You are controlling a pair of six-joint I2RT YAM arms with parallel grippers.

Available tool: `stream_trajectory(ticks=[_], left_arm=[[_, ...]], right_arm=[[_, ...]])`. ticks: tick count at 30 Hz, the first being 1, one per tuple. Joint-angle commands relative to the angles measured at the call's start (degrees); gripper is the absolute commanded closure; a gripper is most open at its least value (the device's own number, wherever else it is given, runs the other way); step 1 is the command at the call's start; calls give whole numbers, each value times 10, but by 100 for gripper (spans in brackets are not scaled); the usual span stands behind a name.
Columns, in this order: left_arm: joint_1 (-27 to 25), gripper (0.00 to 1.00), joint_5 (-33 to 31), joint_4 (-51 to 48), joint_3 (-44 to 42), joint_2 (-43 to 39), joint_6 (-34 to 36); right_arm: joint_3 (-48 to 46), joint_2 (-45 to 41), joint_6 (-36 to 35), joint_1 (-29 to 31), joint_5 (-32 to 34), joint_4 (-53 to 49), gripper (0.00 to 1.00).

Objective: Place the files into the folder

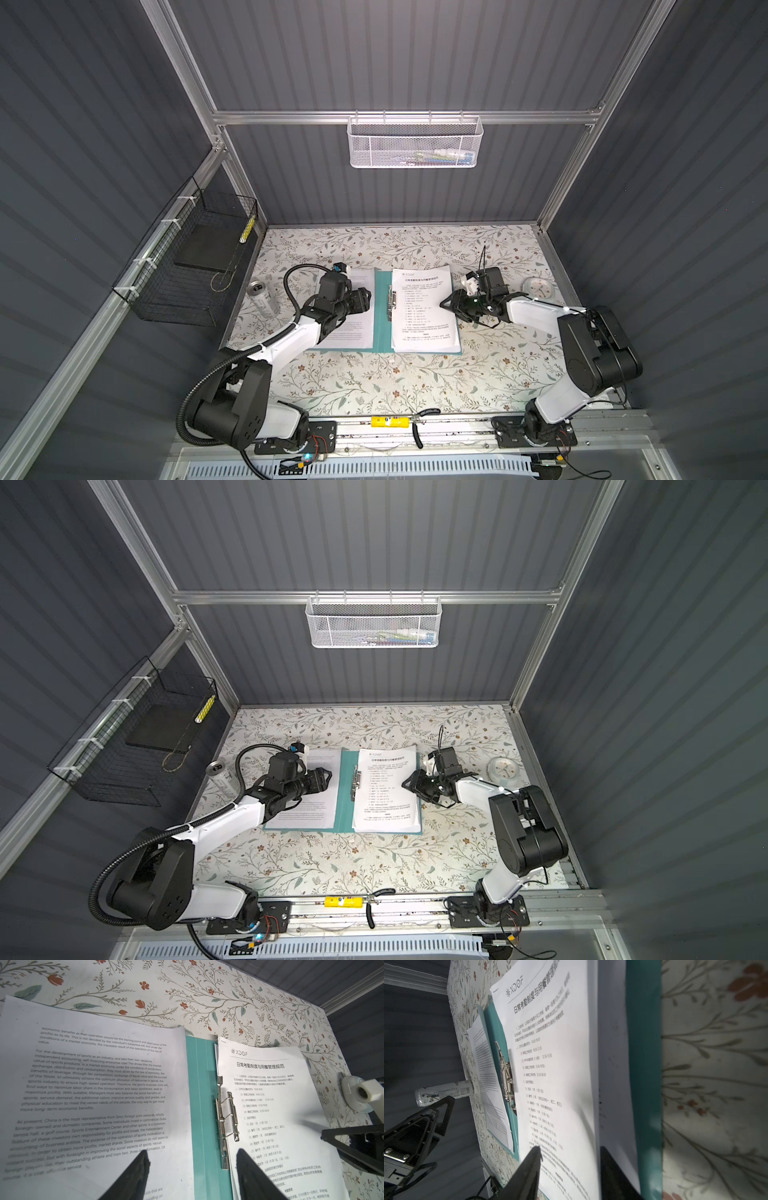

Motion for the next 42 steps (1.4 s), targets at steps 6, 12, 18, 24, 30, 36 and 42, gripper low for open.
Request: stream_trajectory(ticks=[6, 12, 18, 24, 30, 36, 42], left_arm=[[5, 32, -26, -13, 33, 5, 15], [5, 33, -4, 18, 24, 5, 14], [5, 32, -17, 4, 48, 8, 7], [5, 33, -18, -41, 110, 17, 11], [4, 34, -50, 1, 81, -17, -5], [4, 31, -1, -29, 115, 14, 30], [4, 31, 11, -70, 173, 81, 43]], right_arm=[[35, -112, -60, -1, 82, -207, 42], [-3, -197, -83, -2, 152, -237, 43], [-15, -272, -73, -6, 133, -198, 44], [-12, -314, -72, -6, 91, -171, 45], [-29, -353, -72, -6, 79, -154, 46], [-48, -354, -60, 0, 64, -124, 46], [-37, -309, -54, 13, 63, -126, 46]])
